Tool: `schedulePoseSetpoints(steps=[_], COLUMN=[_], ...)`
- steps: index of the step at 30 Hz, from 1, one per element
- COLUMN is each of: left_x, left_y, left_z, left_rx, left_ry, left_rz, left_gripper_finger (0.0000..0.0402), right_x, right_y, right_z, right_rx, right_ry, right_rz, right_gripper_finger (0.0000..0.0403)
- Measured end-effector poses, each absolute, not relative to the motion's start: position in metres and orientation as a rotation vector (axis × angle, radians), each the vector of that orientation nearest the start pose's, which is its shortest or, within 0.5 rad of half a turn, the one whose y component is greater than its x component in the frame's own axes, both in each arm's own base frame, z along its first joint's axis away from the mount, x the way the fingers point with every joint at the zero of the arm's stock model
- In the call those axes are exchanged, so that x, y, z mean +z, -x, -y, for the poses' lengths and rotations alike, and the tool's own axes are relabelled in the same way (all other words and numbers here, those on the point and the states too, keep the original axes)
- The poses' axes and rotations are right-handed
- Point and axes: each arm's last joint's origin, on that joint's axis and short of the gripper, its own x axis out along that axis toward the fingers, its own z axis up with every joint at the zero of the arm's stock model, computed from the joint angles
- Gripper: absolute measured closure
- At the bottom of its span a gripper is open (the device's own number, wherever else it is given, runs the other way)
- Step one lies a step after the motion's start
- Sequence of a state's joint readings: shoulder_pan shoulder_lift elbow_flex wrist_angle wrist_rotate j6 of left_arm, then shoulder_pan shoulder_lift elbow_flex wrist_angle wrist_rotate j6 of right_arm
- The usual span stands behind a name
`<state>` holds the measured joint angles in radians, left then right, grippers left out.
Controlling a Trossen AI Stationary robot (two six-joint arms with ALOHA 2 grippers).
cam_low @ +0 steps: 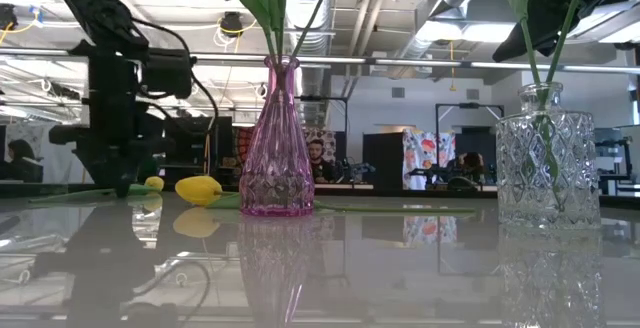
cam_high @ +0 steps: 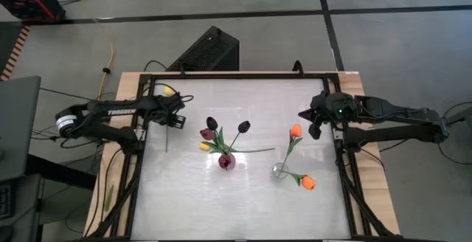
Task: Sort flowers into vase by color
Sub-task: Put the left yellow flower into the transparent vase
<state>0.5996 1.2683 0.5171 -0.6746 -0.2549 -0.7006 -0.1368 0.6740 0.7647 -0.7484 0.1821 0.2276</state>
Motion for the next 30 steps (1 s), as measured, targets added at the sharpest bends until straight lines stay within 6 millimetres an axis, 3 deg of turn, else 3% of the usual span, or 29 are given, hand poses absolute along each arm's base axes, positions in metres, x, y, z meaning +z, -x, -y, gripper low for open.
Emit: schedulePoseSetpoints(steps=[6,12,16,21,30], left_x=[0.133,0.141,0.151,0.180,0.260], left_y=[-0.143,-0.143,-0.145,-0.160,-0.176], left_z=[-0.110,-0.109,-0.110,-0.111,-0.093], left_rx=[1.176,1.098,1.109,1.010,0.678], left_ry=[0.762,0.745,0.695,0.648,0.515], left_rz=[-1.155,-1.105,-0.995,-0.658,0.033], left_gripper_finger=[0.0280,0.0386,0.0398,0.0400,0.0401], right_x=[0.291,0.291,0.291,0.291,0.291], right_y=[-0.126,-0.127,-0.127,-0.127,-0.128], right_z=[0.023,0.023,0.023,0.021,0.015], right_rx=[-0.380,-0.380,-0.383,-0.385,-0.350], right_ry=[-0.203,-0.203,-0.214,-0.250,-0.284], right_rz=[-0.623,-0.622,-0.621,-0.618,-0.616], right_gripper_finger=[0.0374,0.0374,0.0374,0.0374,0.0374])
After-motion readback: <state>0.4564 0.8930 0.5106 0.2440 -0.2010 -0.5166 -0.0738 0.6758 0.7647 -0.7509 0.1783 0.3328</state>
